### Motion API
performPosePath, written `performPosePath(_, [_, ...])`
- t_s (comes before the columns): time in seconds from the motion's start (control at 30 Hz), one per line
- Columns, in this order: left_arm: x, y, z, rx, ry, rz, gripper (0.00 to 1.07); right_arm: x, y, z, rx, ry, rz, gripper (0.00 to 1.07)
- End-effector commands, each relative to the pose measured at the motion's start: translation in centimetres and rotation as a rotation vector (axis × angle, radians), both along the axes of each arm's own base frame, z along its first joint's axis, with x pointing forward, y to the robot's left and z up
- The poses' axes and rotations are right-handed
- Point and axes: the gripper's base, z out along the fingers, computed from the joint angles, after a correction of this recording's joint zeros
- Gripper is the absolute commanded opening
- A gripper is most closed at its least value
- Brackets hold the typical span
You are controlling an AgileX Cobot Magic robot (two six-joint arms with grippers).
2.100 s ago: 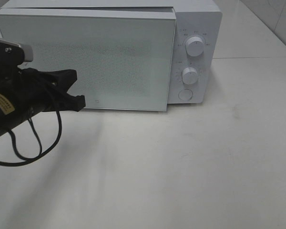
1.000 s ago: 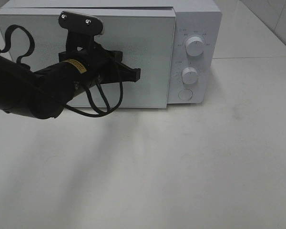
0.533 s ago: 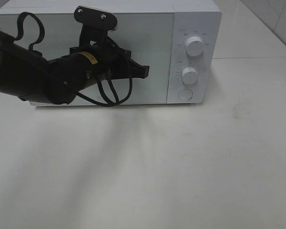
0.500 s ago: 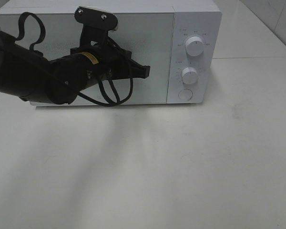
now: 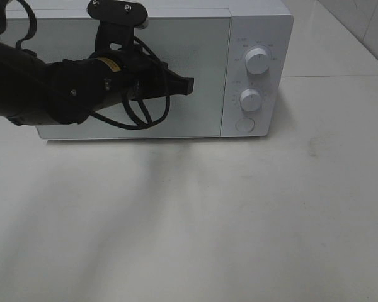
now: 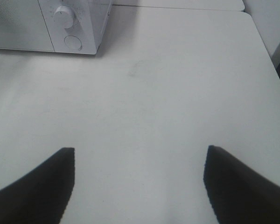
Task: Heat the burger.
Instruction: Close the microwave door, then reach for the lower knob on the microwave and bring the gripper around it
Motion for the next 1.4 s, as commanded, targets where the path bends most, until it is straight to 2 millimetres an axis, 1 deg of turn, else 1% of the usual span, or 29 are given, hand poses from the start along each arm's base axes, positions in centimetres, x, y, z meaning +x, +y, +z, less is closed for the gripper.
performPosePath(0.03, [-1.8, 0.4, 0.1, 0.037, 0.116, -0.05, 0.07, -0.4, 0.0, 0.0, 0.005, -0.033, -0.006, 0.74])
performPosePath(0.07, [-1.8, 0.4, 0.1, 0.037, 0.116, -0.05, 0.07, -0.4, 0.0, 0.0, 0.005, -0.033, -0.006, 0.74])
performPosePath(0.1, [-2.1, 0.5, 0.1, 0.045, 0.139, -0.059, 0.12, -0.4, 0.0, 0.0, 0.005, -0.033, -0.006, 0.74])
performPosePath(0.13, [-2.8, 0.7, 0.2, 0.062, 0.193, -0.081, 0.36, -0.4, 0.0, 0.0, 0.005, -0.033, -0.006, 0.74])
performPosePath(0.17, [-2.8, 0.7, 0.2, 0.062, 0.193, -0.081, 0.36, -0.4, 0.0, 0.0, 0.005, -0.033, -0.006, 0.74])
performPosePath(0.2, [-3.3, 0.9, 0.3, 0.069, 0.226, -0.094, 0.66, -0.4, 0.0, 0.0, 0.005, -0.033, -0.006, 0.74])
performPosePath(0.23, [-3.3, 0.9, 0.3, 0.069, 0.226, -0.094, 0.66, -0.4, 0.0, 0.0, 0.005, -0.033, -0.006, 0.74])
performPosePath(0.3, [-3.9, 1.0, 0.6, 0.079, 0.272, -0.115, 1.02, -0.4, 0.0, 0.0, 0.005, -0.033, -0.006, 0.74])
performPosePath(0.47, [-4.6, 1.2, 1.1, 0.099, 0.326, -0.149, 0.99, -0.4, 0.0, 0.0, 0.005, -0.033, -0.006, 0.74])
performPosePath(0.63, [-6.2, 1.7, 1.4, 0.19, 0.441, -0.237, 0.98, -0.4, 0.0, 0.0, 0.005, -0.033, -0.006, 0.74])
performPosePath(0.7, [-7.1, 2.4, 1.8, 0.268, 0.503, -0.288, 0.98, -0.4, 0.0, 0.0, 0.005, -0.033, -0.006, 0.74])
performPosePath(0.73, [-7.1, 2.4, 1.8, 0.268, 0.503, -0.288, 0.98, -0.4, 0.0, 0.0, 0.005, -0.033, -0.006, 0.74])
performPosePath(0.8, [-7.6, 3.7, 2.3, 0.303, 0.59, -0.296, 0.98, -0.4, 0.0, 0.0, 0.005, -0.033, -0.006, 0.74])
performPosePath(0.83, [-7.6, 3.7, 2.3, 0.303, 0.59, -0.296, 0.98, -0.4, 0.0, 0.0, 0.005, -0.033, -0.006, 0.74])
performPosePath(0.87, [-7.5, 4.9, 2.7, 0.308, 0.636, -0.282, 0.98, -0.4, 0.0, 0.0, 0.005, -0.033, -0.006, 0.74])
performPosePath(0.9, [-7.5, 4.9, 2.7, 0.308, 0.636, -0.282, 0.98, -0.4, 0.0, 0.0, 0.005, -0.033, -0.006, 0.74])
performPosePath(0.97, [-7.3, 7.2, 3.4, 0.305, 0.705, -0.242, 0.98, -0.4, 0.0, 0.0, 0.005, -0.033, -0.006, 0.74])
performPosePath(1.0, [-7.3, 7.2, 3.4, 0.305, 0.705, -0.242, 0.98, -0.4, 0.0, 0.0, 0.005, -0.033, -0.006, 0.74])
performPosePath(1.03, [-7.1, 9.0, 3.9, 0.296, 0.752, -0.203, 0.98, -0.4, 0.0, 0.0, 0.005, -0.033, -0.006, 0.74])
performPosePath(1.07, [-7.1, 9.8, 4.3, 0.29, 0.767, -0.187, 0.98, -0.4, 0.0, 0.0, 0.005, -0.033, -0.006, 0.74])
performPosePath(1.1, [-7.1, 9.8, 4.3, 0.29, 0.767, -0.187, 0.98, -0.4, 0.0, 0.0, 0.005, -0.033, -0.006, 0.74])
performPosePath(1.13, [-7.0, 11.9, 5.0, 0.275, 0.802, -0.139, 0.98, -0.4, 0.0, 0.0, 0.005, -0.033, -0.006, 0.74])
performPosePath(1.17, [-7.0, 12.7, 5.3, 0.269, 0.814, -0.12, 0.98, -0.4, 0.0, 0.0, 0.005, -0.033, -0.006, 0.74])
performPosePath(1.2, [-7.0, 12.7, 5.3, 0.269, 0.814, -0.12, 0.98, -0.4, 0.0, 0.0, 0.005, -0.033, -0.006, 0.74])
performPosePath(1.23, [-7.0, 14.9, 6.0, 0.254, 0.837, -0.065, 0.98, -0.4, 0.0, 0.0, 0.005, -0.033, -0.006, 0.74])
performPosePath(1.27, [-7.1, 15.7, 6.3, 0.249, 0.848, -0.042, 0.98, -0.4, 0.0, 0.0, 0.005, -0.033, -0.006, 0.74])
performPosePath(1.3, [-7.1, 15.7, 6.3, 0.249, 0.848, -0.042, 0.98, -0.4, 0.0, 0.0, 0.005, -0.033, -0.006, 0.74])
performPosePath(1.37, [-7.8, 19.5, 7.9, 0.171, 0.881, 0.099, 0.98, -0.4, 0.0, 0.0, 0.005, -0.033, -0.006, 0.74])
performPosePath(1.4, [-7.8, 19.5, 7.9, 0.171, 0.881, 0.099, 0.98, -0.4, 0.0, 0.0, 0.005, -0.033, -0.006, 0.74])
